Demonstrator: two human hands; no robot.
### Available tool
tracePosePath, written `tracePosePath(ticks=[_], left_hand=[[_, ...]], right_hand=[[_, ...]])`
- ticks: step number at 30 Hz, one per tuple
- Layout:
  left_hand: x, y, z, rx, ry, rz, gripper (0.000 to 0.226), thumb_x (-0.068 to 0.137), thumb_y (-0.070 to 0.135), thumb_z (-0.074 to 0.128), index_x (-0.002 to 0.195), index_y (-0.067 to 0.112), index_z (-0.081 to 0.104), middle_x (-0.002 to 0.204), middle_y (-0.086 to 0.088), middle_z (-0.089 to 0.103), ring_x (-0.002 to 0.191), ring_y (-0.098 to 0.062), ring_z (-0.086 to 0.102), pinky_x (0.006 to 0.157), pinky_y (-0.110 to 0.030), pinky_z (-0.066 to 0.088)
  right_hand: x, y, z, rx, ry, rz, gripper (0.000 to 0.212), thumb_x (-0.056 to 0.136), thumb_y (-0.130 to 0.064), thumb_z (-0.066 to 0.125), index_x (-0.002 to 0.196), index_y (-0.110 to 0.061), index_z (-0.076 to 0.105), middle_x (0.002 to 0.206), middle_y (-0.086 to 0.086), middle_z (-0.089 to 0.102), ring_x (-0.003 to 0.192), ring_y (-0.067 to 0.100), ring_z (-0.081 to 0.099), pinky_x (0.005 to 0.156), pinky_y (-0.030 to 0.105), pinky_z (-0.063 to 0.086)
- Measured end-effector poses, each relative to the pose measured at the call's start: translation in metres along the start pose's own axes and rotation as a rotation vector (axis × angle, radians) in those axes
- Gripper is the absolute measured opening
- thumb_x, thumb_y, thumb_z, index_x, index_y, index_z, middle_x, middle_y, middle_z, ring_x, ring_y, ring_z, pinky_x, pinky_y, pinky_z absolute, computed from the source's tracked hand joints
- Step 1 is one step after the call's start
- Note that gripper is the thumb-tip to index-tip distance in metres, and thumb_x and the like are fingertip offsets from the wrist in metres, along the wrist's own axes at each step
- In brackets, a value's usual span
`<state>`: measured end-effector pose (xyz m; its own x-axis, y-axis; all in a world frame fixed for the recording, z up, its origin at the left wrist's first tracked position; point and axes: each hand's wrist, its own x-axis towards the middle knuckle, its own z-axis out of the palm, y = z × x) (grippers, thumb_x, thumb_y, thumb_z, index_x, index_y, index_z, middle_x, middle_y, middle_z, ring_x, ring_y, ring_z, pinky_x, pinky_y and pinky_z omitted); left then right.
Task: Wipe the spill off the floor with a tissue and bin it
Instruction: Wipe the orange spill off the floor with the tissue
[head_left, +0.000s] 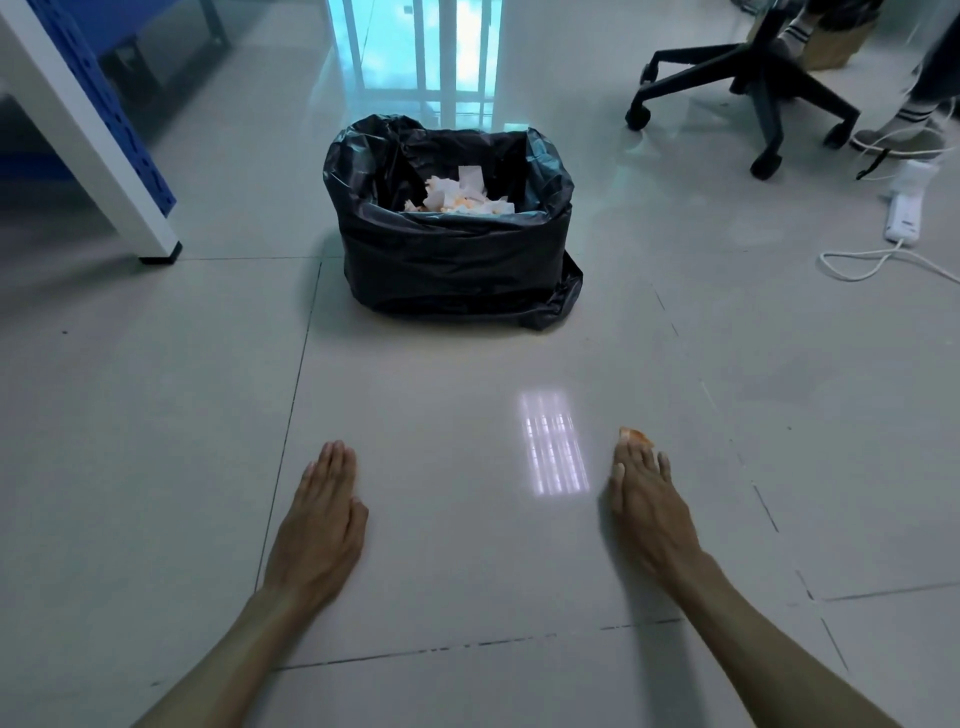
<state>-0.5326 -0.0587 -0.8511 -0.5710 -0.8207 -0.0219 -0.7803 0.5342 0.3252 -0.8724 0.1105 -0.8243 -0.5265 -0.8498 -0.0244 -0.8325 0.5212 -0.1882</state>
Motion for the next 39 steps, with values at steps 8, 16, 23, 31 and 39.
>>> tracePosePath(ticks=[8, 16, 23, 31, 39], left_hand=[[0.000, 0.001, 0.000, -0.004, -0.022, -0.007, 0.065, 0.094, 0.030, 0.016, 0.150, 0.006, -0.007, 0.162, -0.006, -0.007, 0.151, -0.013, -0.009, 0.123, -0.031, -0.005], [-0.002, -0.003, 0.001, 0.000, -0.006, 0.019, 0.066, 0.093, 0.031, 0.014, 0.151, 0.005, -0.004, 0.162, -0.005, -0.005, 0.151, -0.013, -0.006, 0.123, -0.032, -0.002], [-0.003, -0.001, 0.001, -0.014, -0.009, 0.007, 0.066, 0.093, 0.031, 0.016, 0.151, 0.004, -0.002, 0.162, -0.006, -0.003, 0.151, -0.013, -0.005, 0.124, -0.033, 0.000], [-0.016, 0.011, 0.006, -0.012, -0.002, -0.023, 0.067, 0.093, 0.036, 0.012, 0.152, 0.009, -0.005, 0.162, -0.002, -0.007, 0.149, -0.009, -0.012, 0.123, -0.031, -0.002], [-0.018, 0.015, 0.000, 0.000, 0.006, -0.022, 0.070, 0.090, 0.037, 0.010, 0.153, 0.006, 0.001, 0.162, -0.004, -0.004, 0.150, -0.011, -0.008, 0.122, -0.028, -0.004]], right_hand=[[-0.058, -0.142, 0.028, 0.034, 0.054, -0.502, 0.067, 0.104, -0.019, 0.002, 0.122, 0.012, 0.059, 0.130, 0.027, 0.058, 0.122, 0.038, 0.056, 0.115, 0.043, 0.005], [-0.078, -0.124, 0.036, 0.048, -0.098, -0.749, 0.045, 0.097, -0.023, 0.041, 0.138, -0.008, 0.053, 0.143, 0.006, 0.053, 0.133, 0.020, 0.049, 0.114, 0.039, 0.035], [-0.044, 0.012, -0.002, -0.017, 0.033, -0.227, 0.048, 0.105, -0.014, 0.031, 0.151, -0.008, 0.023, 0.159, 0.005, 0.017, 0.148, 0.019, 0.020, 0.123, 0.033, 0.004], [-0.055, -0.048, 0.014, 0.157, 0.048, -0.082, 0.046, 0.097, 0.004, 0.048, 0.139, 0.015, 0.035, 0.148, 0.029, 0.032, 0.138, 0.042, 0.035, 0.118, 0.031, -0.002], [-0.082, -0.150, 0.037, 0.069, -0.117, -0.581, 0.050, 0.104, -0.025, 0.023, 0.139, 0.000, 0.049, 0.145, 0.016, 0.048, 0.136, 0.028, 0.044, 0.117, 0.038, 0.029]])
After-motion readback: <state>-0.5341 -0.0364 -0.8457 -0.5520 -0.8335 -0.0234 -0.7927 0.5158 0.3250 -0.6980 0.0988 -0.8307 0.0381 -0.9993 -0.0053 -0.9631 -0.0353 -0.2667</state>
